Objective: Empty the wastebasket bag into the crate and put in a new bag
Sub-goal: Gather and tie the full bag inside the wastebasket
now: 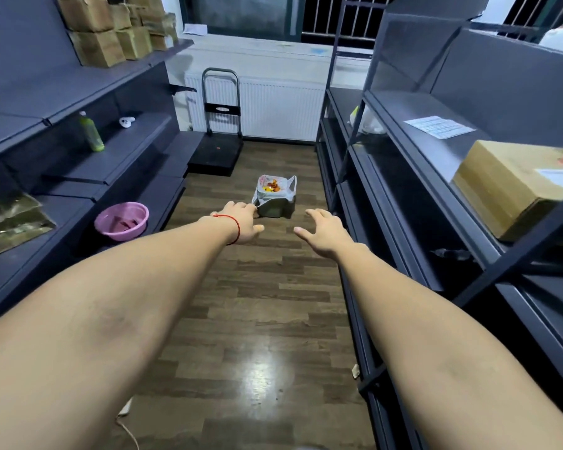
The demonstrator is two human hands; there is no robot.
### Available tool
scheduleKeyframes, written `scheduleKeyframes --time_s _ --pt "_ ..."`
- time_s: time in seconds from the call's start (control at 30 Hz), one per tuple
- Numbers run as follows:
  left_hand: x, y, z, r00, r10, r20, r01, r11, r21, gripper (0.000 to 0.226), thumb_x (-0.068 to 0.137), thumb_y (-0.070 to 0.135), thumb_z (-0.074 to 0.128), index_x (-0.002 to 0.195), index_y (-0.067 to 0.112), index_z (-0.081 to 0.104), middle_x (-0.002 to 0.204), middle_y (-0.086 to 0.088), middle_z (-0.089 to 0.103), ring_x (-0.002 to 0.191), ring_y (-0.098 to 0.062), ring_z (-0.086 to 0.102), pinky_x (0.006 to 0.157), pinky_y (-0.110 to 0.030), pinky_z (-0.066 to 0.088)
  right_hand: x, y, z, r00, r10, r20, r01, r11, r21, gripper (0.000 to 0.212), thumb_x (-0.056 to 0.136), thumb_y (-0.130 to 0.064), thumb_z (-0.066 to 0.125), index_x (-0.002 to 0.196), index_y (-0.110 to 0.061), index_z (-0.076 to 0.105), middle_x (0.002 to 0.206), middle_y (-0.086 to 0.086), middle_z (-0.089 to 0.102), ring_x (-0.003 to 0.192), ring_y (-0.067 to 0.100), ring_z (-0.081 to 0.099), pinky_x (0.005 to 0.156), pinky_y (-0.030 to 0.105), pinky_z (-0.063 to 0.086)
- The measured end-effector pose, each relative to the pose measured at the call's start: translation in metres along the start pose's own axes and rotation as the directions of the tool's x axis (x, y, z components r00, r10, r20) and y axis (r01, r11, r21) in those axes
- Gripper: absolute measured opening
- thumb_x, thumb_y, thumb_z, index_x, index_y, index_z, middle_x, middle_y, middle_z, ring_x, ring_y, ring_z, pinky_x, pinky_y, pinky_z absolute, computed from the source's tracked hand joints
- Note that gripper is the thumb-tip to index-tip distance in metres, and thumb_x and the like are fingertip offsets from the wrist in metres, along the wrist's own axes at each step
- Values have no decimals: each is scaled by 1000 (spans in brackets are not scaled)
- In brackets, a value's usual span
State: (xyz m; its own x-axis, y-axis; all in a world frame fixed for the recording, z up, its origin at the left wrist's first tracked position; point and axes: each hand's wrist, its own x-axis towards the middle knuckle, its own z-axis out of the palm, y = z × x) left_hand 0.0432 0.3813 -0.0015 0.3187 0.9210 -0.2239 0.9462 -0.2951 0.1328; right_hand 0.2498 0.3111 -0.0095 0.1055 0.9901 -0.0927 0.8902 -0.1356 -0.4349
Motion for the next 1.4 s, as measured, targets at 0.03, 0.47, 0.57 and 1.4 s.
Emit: scheduleKeyframes --time_s 0.03,0.47,0.57,1.4 --pt "12 -1 -2 1000 -2 7 2 1000 -2 62 91 53 43 143 21 33 149 -6 38 139 -29 30 109 -54 34 12 2 0 1000 1 0 -1 1000 -2 66 92 -54 49 148 -23 31 158 4 27 143 29 23 116 48 27" --pt "230 7 -22 999 -29 37 31 998 -50 62 91 53 43 143 20 33 150 -6 38 139 -28 31 110 -54 33 247 48 -11 997 -30 67 32 999 -40 69 91 -55 49 148 -20 31 157 7 29 141 32 28 114 48 31" --pt "276 12 -36 997 -51 50 54 997 -58 64 91 52 44 144 19 32 150 -8 38 139 -28 31 111 -53 33 299 58 -21 993 -25 112 32 997 -63 70 91 -56 48 148 -21 30 156 8 30 140 33 29 113 49 32" --pt "644 -67 -96 988 -2 153 11 998 -57 66 89 48 48 145 17 31 150 -7 39 138 -29 31 110 -53 34 662 38 -21 979 51 197 -38 997 -70 69 90 -52 52 149 -24 29 158 9 26 142 35 26 115 48 28"
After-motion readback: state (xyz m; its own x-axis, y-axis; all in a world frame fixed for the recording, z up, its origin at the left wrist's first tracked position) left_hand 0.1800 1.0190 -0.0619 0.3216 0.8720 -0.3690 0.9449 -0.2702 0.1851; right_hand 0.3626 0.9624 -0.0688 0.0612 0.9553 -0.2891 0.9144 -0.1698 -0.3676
